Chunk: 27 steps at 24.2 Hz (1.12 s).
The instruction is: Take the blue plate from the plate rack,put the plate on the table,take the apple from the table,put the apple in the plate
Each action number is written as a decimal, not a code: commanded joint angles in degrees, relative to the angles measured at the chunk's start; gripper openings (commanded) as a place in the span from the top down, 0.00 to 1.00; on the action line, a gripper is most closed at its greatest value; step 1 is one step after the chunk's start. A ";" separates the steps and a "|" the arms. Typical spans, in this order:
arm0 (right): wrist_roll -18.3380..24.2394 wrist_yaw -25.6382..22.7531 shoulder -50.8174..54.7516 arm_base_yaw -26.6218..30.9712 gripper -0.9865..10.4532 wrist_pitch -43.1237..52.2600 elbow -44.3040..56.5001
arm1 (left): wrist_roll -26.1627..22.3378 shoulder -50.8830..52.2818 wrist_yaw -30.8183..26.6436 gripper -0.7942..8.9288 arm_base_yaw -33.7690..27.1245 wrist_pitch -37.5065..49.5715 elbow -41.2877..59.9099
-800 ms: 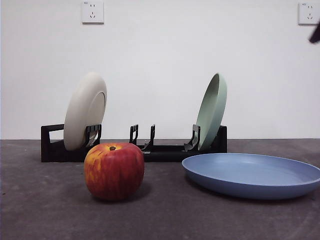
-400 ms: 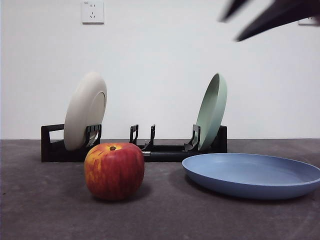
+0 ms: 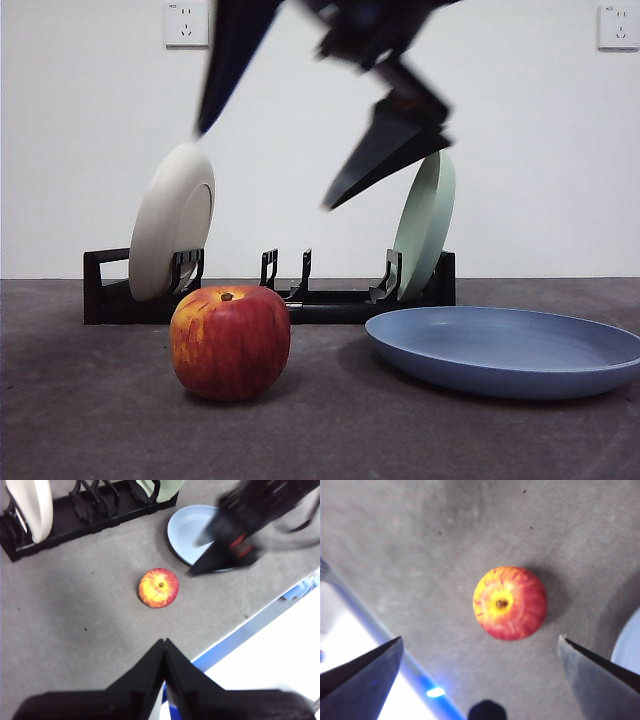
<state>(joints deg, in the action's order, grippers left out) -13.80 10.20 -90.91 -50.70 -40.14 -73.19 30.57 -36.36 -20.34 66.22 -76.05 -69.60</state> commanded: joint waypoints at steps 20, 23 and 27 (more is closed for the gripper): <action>7.39 -12.74 -19.98 -4.42 0.92 -5.79 -11.43 | 2.43 0.63 1.18 0.93 -0.02 0.37 0.55; 7.43 -19.74 -14.05 -4.28 0.92 -8.52 -11.41 | 2.25 0.63 1.18 0.93 -0.02 0.37 0.55; 8.37 -21.35 -5.66 -1.46 0.92 -13.49 -11.39 | 2.23 0.63 1.18 0.93 -0.02 0.37 0.55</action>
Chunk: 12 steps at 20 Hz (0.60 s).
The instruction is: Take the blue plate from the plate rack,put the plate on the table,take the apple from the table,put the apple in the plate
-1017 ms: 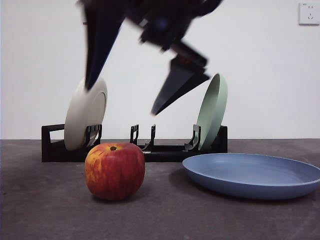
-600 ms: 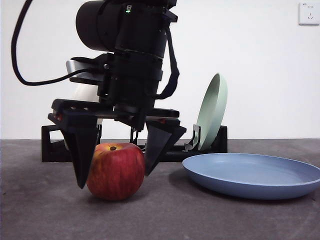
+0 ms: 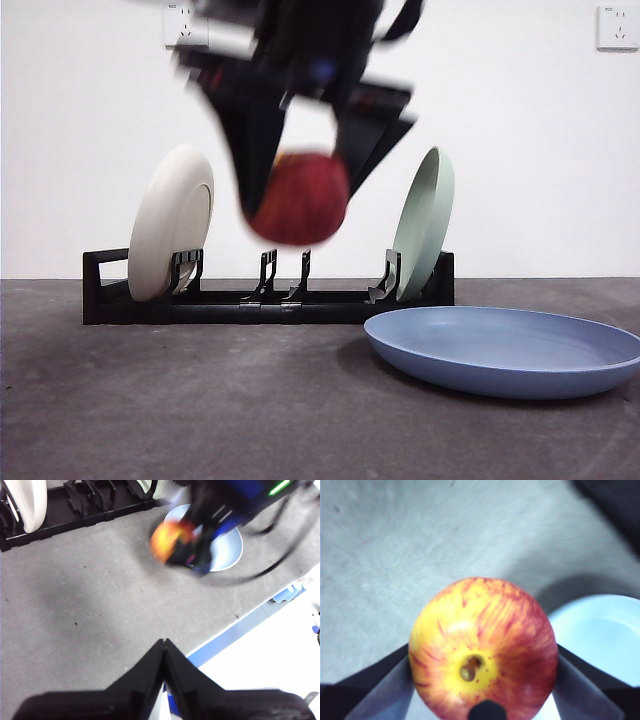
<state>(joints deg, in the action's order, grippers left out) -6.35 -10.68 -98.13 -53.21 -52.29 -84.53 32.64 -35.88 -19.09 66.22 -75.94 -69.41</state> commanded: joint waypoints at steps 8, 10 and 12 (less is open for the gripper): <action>3.76 0.46 9.46 14.91 0.92 -0.87 7.15 | -0.28 0.15 -0.52 0.93 -0.02 0.26 0.35; 3.52 4.22 9.49 18.60 0.92 3.10 11.19 | -0.28 0.15 -1.49 0.93 -0.02 0.28 0.35; 2.86 6.51 9.44 21.11 0.92 8.24 15.39 | -0.33 0.15 -2.21 0.93 -0.02 0.26 0.35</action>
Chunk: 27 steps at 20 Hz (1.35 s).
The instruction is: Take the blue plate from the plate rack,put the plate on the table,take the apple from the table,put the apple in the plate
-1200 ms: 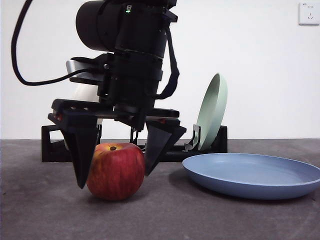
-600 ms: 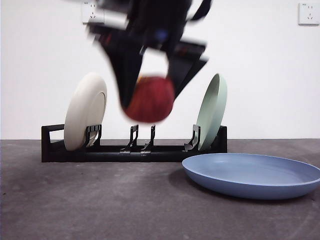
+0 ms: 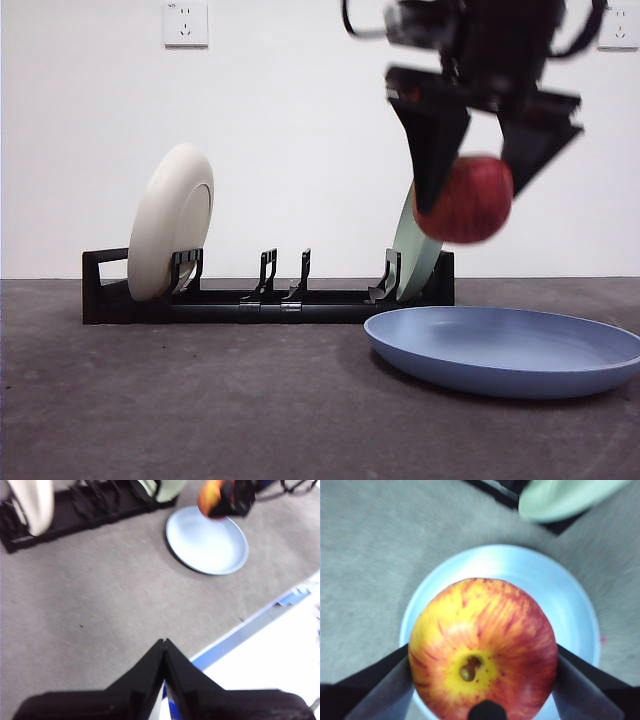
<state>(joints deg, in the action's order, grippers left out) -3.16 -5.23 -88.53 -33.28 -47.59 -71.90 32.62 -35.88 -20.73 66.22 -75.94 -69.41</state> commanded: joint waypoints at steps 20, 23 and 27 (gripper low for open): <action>-2.67 4.42 -1.33 4.09 0.41 14.95 17.33 | -1.33 0.09 -1.79 0.93 -0.02 0.26 0.35; -2.73 4.42 -1.33 4.09 0.41 14.64 17.33 | -1.36 0.09 -1.79 0.93 -0.02 0.26 0.35; -2.75 4.39 -0.76 4.07 0.41 13.16 16.48 | -2.21 0.09 -1.77 0.93 -0.02 0.26 0.35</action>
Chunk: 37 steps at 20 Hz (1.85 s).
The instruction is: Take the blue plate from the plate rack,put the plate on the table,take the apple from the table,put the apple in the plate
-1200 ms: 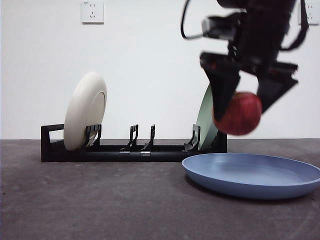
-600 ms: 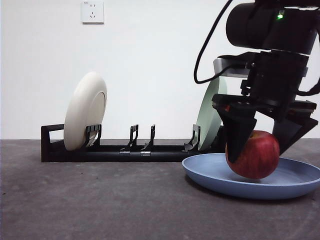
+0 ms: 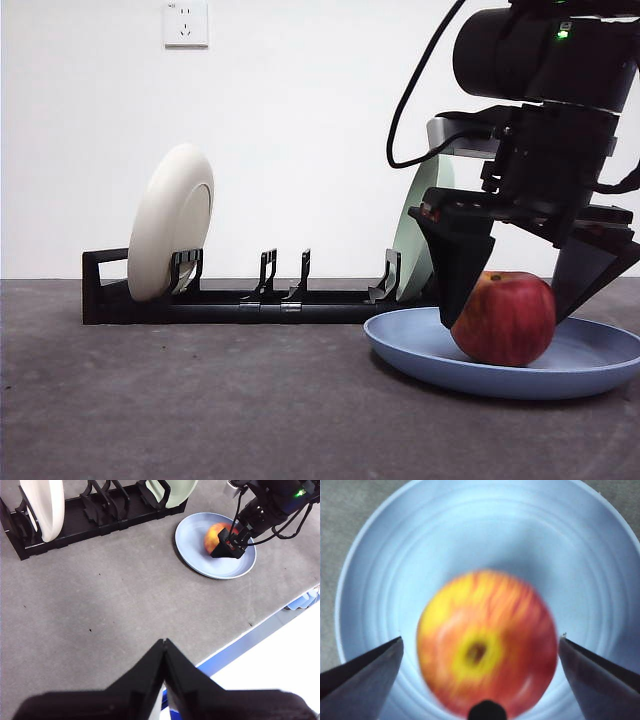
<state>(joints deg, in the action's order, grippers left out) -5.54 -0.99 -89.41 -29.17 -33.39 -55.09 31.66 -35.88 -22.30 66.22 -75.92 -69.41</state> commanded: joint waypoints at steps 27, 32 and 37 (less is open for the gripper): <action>-0.46 -0.09 37.81 -0.07 0.91 -35.67 -22.88 | -2.08 -2.29 -3.23 0.92 1.03 0.26 0.33; -0.48 -0.09 37.77 -0.07 0.91 -35.69 -22.88 | -10.16 -3.41 -3.52 0.92 -13.77 0.81 0.72; -0.46 -0.11 37.13 -0.07 0.91 -35.87 -22.88 | -49.13 4.61 13.57 0.92 -37.97 44.30 21.86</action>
<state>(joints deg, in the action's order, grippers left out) -5.58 -1.06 -52.25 -29.19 -69.38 -77.95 -3.44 -31.40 -12.23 29.89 -39.00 -50.17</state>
